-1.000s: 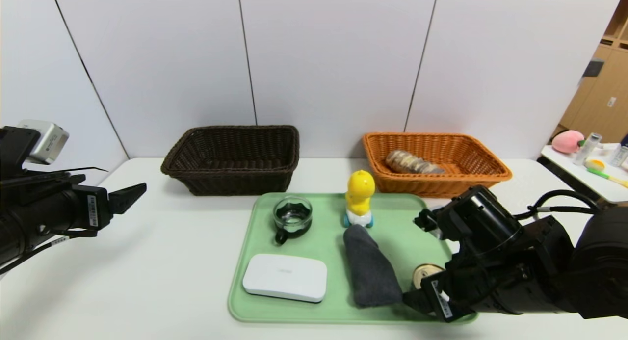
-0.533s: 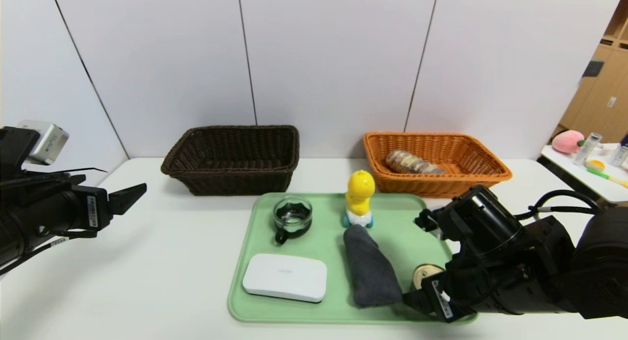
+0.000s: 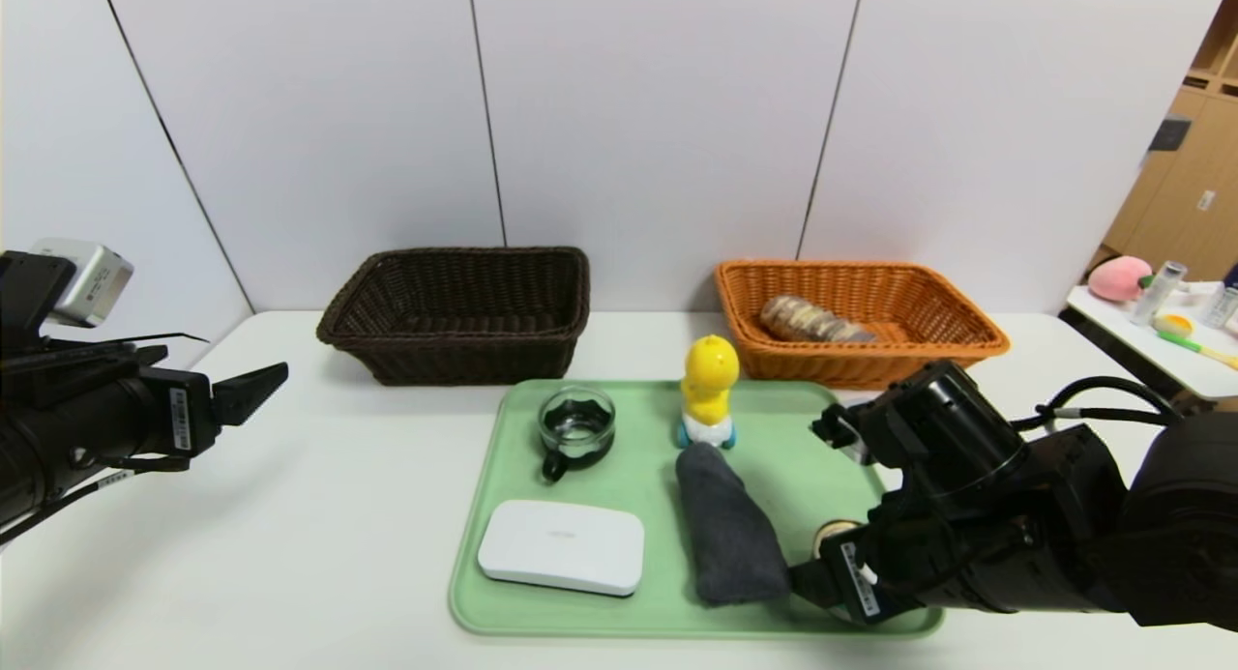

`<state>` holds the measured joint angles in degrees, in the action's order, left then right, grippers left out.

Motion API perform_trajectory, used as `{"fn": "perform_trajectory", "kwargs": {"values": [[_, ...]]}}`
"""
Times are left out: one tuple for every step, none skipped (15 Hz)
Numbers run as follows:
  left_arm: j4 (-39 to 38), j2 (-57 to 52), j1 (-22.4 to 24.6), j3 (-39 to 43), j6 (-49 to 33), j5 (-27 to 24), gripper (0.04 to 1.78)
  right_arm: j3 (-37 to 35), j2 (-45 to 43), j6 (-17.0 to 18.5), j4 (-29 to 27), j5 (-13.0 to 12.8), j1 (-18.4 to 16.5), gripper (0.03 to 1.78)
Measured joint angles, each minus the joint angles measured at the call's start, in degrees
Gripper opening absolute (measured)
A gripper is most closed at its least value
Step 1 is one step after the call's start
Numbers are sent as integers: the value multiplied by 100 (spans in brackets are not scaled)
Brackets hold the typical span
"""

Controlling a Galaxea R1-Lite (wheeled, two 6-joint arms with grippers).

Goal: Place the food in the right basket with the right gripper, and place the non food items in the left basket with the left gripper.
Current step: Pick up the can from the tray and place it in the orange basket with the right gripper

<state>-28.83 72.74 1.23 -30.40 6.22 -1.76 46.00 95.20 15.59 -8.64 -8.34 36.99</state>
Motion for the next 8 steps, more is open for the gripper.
{"fn": "perform_trajectory", "kwargs": {"values": [[0,0,0,0,0,0,169,-30,-5,-20,11,-9,0,161],[2,-2,2,0,6,2,169,-52,-11,-55,24,-12,0,142],[0,-4,0,0,6,2,169,-61,-18,-68,21,-12,0,127],[0,-4,0,0,6,0,169,-68,-24,-79,11,-12,0,116],[2,-6,0,0,9,0,169,-77,-35,-79,5,-12,0,115],[0,-6,-2,0,4,0,169,-83,-38,-82,5,-12,0,115],[0,-6,0,0,1,2,169,-88,-41,-82,0,-12,0,115],[2,-6,-2,0,6,0,169,-90,-44,-82,2,-12,0,114]]}}
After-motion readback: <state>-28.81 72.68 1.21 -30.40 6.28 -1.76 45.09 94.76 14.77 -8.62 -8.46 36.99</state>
